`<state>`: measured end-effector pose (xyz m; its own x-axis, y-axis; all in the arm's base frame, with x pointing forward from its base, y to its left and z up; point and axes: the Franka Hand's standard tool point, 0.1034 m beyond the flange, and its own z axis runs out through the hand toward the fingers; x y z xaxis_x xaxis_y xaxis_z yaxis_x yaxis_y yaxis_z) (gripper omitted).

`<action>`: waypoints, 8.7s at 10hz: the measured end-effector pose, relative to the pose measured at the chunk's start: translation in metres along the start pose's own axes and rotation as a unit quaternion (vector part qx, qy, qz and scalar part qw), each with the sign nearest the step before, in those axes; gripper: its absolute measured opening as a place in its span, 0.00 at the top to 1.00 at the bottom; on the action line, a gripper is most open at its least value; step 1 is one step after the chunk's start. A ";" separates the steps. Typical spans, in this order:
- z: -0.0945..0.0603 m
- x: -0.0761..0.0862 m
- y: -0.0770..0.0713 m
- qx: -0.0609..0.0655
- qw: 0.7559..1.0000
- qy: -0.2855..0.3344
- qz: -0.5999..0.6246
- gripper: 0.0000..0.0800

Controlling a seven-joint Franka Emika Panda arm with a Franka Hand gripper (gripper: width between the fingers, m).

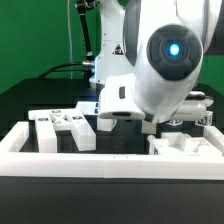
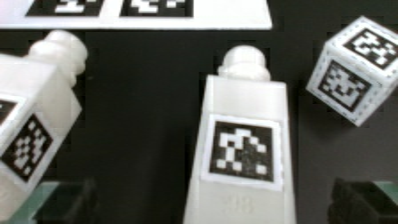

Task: Assemble chair

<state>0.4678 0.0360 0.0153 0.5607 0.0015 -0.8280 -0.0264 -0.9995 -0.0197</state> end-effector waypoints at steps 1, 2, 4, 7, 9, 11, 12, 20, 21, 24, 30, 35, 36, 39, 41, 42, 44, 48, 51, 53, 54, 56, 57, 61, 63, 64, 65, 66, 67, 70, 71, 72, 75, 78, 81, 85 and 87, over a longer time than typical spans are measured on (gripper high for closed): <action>-0.002 0.007 -0.001 0.000 1.000 0.013 -0.001 0.19; -0.002 0.007 -0.002 -0.001 1.000 0.014 -0.001 0.19; 0.001 0.009 -0.002 -0.001 1.000 0.013 -0.001 0.22; 0.002 0.009 -0.003 -0.001 1.000 0.012 -0.001 0.64; 0.002 0.009 -0.004 0.000 1.000 0.012 -0.001 0.64; 0.002 0.009 -0.004 -0.001 1.000 0.012 -0.002 0.64; 0.001 0.009 -0.004 0.000 1.000 0.013 -0.002 0.64; -0.053 -0.010 -0.015 0.001 0.998 0.061 -0.012 0.64; -0.058 -0.005 -0.016 0.001 0.996 0.084 -0.012 0.64; -0.081 -0.008 -0.018 0.003 0.984 0.178 -0.013 0.64; -0.125 -0.013 -0.022 0.006 0.929 0.369 -0.015 0.64; -0.157 -0.018 -0.033 0.008 0.859 0.511 -0.020 0.64; -0.161 -0.019 -0.036 0.007 0.849 0.528 -0.023 0.64; -0.157 -0.015 -0.041 0.006 0.808 0.588 -0.028 0.64; -0.157 -0.015 -0.041 0.006 0.809 0.587 -0.029 0.64; -0.162 -0.016 -0.048 0.006 0.808 0.589 -0.032 0.64; -0.175 -0.016 -0.058 -0.001 0.801 0.597 -0.047 0.64; -0.179 -0.014 -0.061 -0.002 0.786 0.616 -0.051 0.64; -0.178 -0.010 -0.068 -0.007 0.742 0.668 -0.064 0.64; -0.176 -0.008 -0.077 -0.014 0.738 0.670 -0.077 0.64; -0.176 -0.005 -0.078 -0.029 0.737 0.668 -0.094 0.64; -0.176 -0.002 -0.077 -0.036 0.737 0.667 -0.101 0.64; -0.176 -0.002 -0.077 -0.036 0.737 0.667 -0.102 0.64; -0.176 0.005 -0.080 -0.040 0.737 0.666 -0.107 0.64; -0.174 0.008 -0.082 -0.040 0.738 0.665 -0.109 0.64; -0.173 0.009 -0.082 -0.041 0.738 0.664 -0.109 0.64; -0.173 0.009 -0.082 -0.040 0.737 0.666 -0.109 0.64; -0.174 0.010 -0.083 -0.040 0.735 0.668 -0.109 0.64; -0.174 0.010 -0.084 -0.040 0.732 0.671 -0.109 0.64; -0.169 0.015 -0.083 -0.042 0.730 0.673 -0.110 0.64; -0.167 0.017 -0.082 -0.042 0.731 0.672 -0.110 0.64; -0.165 0.018 -0.082 -0.042 0.732 0.671 -0.110 0.64; -0.163 0.019 -0.083 -0.043 0.720 0.684 -0.111 0.64; -0.160 0.017 -0.083 -0.044 0.701 0.703 -0.111 0.64; -0.160 0.018 -0.083 -0.047 0.702 0.701 -0.114 0.37; -0.160 0.018 -0.083 -0.049 0.702 0.701 -0.116 0.19; -0.162 0.016 -0.081 -0.052 0.703 0.699 -0.118 0.19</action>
Offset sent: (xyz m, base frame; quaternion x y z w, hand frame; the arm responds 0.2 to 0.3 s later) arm 0.0006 -0.0025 -0.0050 -0.0145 0.0076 0.0009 0.9999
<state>0.6129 0.1121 0.0946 0.8063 0.2071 0.5540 0.2243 -0.9738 0.0376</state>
